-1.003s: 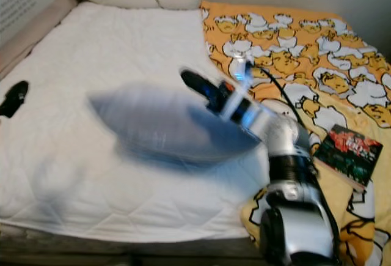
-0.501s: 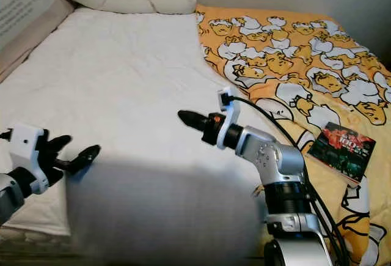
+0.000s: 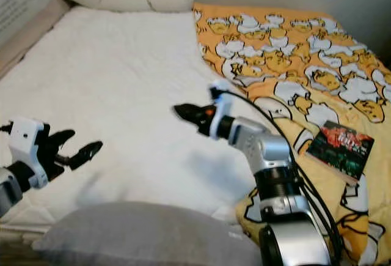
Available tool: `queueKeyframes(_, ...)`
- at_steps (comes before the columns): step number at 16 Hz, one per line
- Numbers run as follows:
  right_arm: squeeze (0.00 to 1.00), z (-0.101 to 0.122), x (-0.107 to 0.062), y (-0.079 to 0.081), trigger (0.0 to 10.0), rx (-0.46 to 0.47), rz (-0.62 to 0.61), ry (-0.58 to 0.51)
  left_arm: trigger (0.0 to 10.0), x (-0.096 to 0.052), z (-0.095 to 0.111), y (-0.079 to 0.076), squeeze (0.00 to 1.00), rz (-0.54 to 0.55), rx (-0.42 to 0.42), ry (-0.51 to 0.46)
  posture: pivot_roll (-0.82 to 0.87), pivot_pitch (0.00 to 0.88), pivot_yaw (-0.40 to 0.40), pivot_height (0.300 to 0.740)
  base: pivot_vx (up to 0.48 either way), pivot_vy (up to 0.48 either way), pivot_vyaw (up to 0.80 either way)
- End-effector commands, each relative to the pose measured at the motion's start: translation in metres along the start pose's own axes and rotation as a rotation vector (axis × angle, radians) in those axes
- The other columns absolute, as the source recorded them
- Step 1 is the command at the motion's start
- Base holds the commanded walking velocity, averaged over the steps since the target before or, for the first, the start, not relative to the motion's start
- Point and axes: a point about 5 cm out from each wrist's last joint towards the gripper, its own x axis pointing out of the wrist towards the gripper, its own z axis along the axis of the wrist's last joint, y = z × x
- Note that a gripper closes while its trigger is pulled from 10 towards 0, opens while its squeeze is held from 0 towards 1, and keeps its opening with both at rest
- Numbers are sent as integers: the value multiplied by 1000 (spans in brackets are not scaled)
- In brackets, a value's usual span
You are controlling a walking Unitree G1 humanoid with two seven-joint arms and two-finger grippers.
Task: Clean up the room
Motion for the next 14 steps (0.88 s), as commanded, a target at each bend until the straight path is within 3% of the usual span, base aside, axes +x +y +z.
queueKeyframes(1,1000,0,-6,9,10000,-59,112,49,10000,-2,-2,-1,0,-8,15,27,-2,0,-31,740,0,0,0)
queueKeyframes(3,1000,-6,-14,16,10000,-156,210,171,10000,-1,-3,-2,0,-20,26,39,-4,0,-34,740,0,0,0)
queueKeyframes(4,1000,-14,-23,22,10000,-242,296,298,10000,-1,-3,-3,0,-52,34,44,-10,0,-32,740,0,0,0)
queueKeyframes(6,1000,-23,-30,28,10000,-291,372,413,10000,-1,-2,-6,0,-94,49,56,-13,0,-34,740,0,0,0)
queueKeyframes(8,1000,-48,-37,40,10000,-307,485,570,10000,1,-2,-10,0,-157,72,83,-18,0,-32,740,0,0,0)
queueKeyframes(11,1000,-84,-27,47,10000,-299,511,687,10000,6,-3,-16,0,-204,88,110,-18,0,-28,740,0,0,0)
queueKeyframes(14,1000,-95,-13,45,10000,-324,442,712,10000,6,-5,-17,0,-230,110,146,-20,0,-21,740,0,0,0)
